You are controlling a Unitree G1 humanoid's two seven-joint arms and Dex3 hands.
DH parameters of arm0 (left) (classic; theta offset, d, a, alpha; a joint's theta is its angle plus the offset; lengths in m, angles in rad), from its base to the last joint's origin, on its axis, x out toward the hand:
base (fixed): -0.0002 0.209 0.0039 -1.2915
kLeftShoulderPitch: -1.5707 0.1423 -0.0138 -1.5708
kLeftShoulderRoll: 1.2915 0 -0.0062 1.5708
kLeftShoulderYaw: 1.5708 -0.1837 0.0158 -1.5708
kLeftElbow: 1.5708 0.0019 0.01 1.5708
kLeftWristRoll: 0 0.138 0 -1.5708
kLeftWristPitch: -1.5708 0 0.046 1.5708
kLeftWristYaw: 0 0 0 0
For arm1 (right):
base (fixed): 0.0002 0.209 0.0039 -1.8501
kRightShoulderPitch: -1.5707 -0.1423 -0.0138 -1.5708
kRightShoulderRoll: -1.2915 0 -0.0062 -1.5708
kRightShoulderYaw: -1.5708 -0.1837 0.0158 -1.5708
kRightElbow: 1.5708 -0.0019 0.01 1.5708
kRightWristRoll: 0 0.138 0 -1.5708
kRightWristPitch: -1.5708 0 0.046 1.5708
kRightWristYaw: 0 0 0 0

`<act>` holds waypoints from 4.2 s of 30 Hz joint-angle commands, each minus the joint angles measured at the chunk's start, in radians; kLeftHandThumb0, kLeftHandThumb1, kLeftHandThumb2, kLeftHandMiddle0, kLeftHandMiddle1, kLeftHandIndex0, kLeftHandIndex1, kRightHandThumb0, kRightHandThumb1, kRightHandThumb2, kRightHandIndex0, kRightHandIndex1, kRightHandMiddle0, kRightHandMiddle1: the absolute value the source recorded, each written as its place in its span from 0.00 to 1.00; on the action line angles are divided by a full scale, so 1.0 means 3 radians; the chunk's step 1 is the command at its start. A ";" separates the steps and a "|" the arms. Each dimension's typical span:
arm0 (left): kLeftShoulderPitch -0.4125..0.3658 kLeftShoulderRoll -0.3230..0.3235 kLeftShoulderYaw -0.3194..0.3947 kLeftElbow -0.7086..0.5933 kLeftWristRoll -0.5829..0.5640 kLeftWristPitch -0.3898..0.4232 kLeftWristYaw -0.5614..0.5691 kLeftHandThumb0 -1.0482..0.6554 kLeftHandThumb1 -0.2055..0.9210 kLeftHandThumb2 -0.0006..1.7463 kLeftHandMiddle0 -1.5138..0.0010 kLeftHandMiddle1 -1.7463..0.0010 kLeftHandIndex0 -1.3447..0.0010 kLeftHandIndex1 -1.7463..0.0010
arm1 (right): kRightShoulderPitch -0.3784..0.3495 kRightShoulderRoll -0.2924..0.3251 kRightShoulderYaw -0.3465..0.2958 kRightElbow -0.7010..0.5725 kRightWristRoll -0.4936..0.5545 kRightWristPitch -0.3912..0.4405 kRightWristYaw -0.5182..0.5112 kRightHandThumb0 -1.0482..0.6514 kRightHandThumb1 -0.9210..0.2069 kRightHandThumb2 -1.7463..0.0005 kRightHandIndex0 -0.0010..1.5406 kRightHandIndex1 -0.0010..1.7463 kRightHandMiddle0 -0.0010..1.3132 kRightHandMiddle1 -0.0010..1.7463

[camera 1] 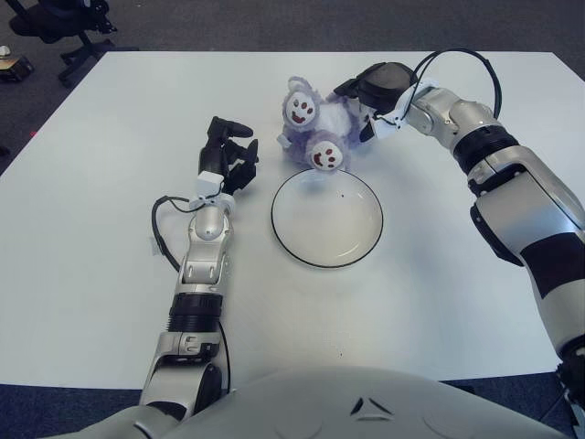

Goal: Put the doll into the plate.

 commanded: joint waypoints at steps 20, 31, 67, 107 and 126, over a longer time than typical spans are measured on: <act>-0.0007 -0.0002 -0.0009 -0.0068 0.0054 0.0056 0.0068 0.41 1.00 0.27 0.60 0.04 0.81 0.03 | -0.0198 0.0171 -0.0055 0.0069 0.0055 0.0221 -0.0006 0.23 0.06 1.00 0.24 0.00 0.24 0.00; 0.0013 -0.0005 -0.0025 -0.0121 0.0067 0.0090 0.0081 0.41 1.00 0.27 0.61 0.04 0.81 0.03 | -0.0084 0.0338 0.0021 0.0236 0.0041 0.0320 0.0082 0.23 0.07 1.00 0.25 0.00 0.23 0.00; 0.0055 0.0004 -0.0018 -0.0197 0.0053 0.0103 0.0069 0.41 1.00 0.27 0.60 0.05 0.81 0.03 | 0.0156 0.0443 -0.0031 0.0458 0.0293 0.0478 0.0871 0.19 0.09 1.00 0.29 0.01 0.22 0.00; 0.0016 0.0036 0.0005 -0.0089 0.0031 0.0007 0.0058 0.41 1.00 0.27 0.59 0.06 0.81 0.03 | 0.0531 0.0312 -0.0129 0.0442 0.0291 0.0246 -0.1043 0.62 0.60 0.20 0.38 1.00 0.39 0.99; -0.0015 0.0031 0.0000 -0.0017 0.0038 -0.0042 0.0069 0.41 1.00 0.27 0.59 0.06 0.81 0.03 | 0.0460 0.0179 -0.0341 0.0425 0.0421 0.0190 -0.0793 0.62 0.53 0.26 0.38 0.96 0.33 1.00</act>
